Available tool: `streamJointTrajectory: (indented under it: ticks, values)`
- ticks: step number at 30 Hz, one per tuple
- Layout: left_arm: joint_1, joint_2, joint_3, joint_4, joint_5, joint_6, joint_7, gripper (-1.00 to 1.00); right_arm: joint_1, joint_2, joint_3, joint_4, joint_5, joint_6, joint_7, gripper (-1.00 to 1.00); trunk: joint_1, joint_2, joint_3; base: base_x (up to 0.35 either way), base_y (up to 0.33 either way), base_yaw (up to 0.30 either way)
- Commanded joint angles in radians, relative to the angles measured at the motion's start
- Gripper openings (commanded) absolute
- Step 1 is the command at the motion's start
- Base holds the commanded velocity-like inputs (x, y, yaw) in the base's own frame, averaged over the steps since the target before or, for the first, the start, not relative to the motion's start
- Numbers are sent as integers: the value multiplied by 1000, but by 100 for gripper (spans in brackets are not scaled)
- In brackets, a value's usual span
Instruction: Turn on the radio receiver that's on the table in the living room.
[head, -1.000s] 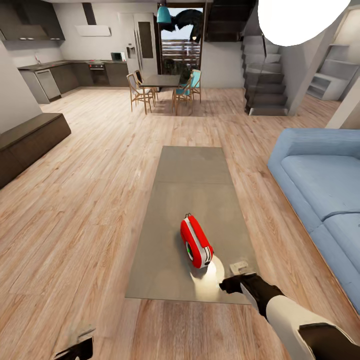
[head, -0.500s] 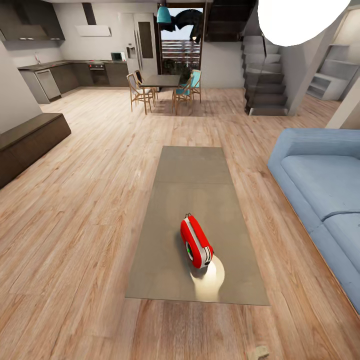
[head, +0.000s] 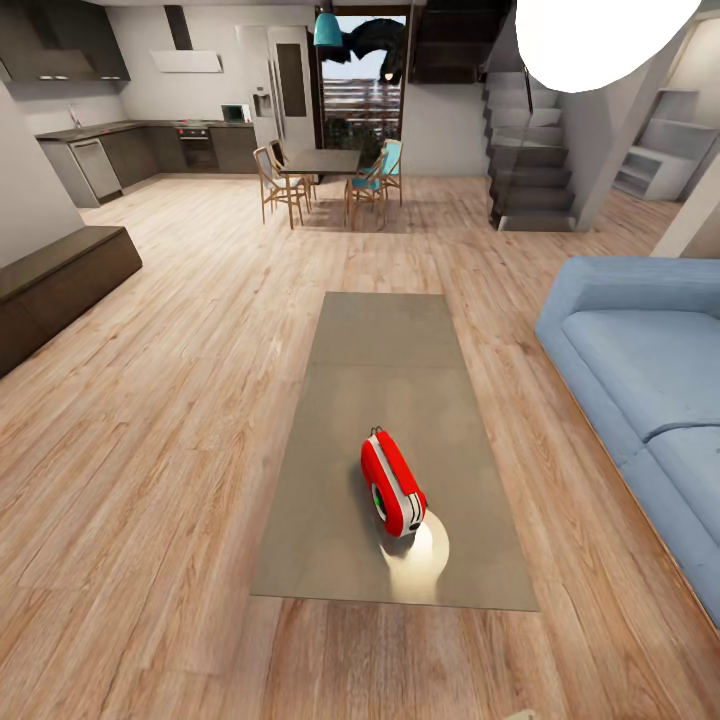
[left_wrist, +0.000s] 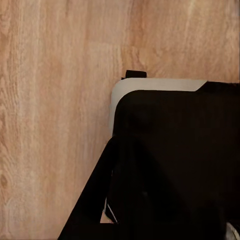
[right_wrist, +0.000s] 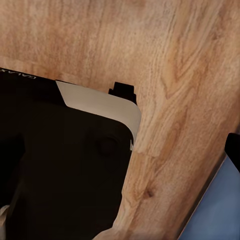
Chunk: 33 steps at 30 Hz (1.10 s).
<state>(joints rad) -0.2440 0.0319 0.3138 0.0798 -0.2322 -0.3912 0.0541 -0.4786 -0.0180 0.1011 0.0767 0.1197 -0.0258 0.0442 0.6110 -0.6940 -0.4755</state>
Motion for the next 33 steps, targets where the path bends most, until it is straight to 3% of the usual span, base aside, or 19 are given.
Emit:
streamJointTrajectory:
  ticks: [1, 23, 30, 33]
  values:
    - [0, -22, 1, 0, 1, 0, 0, -100, 0, 1, 0, 0, 0, 1, 0, 100, 0, 0, 0, 0, 0, 0]
    - [0, -29, 1, 0, 3, 0, -2, -100, 0, 1, 0, 0, 0, 1, 0, 100, 0, 0, 0, 0, 0, 0]
    - [0, -66, 1, 0, 5, 0, -2, -100, 0, 1, 0, 0, 0, 1, 0, 100, 0, 0, 0, 0, 0, 0]
    - [0, -70, 2, 0, 5, 0, -2, -100, 0, 1, 0, 0, 0, 1, 0, 100, 0, 0, 0, 0, 0, 0]
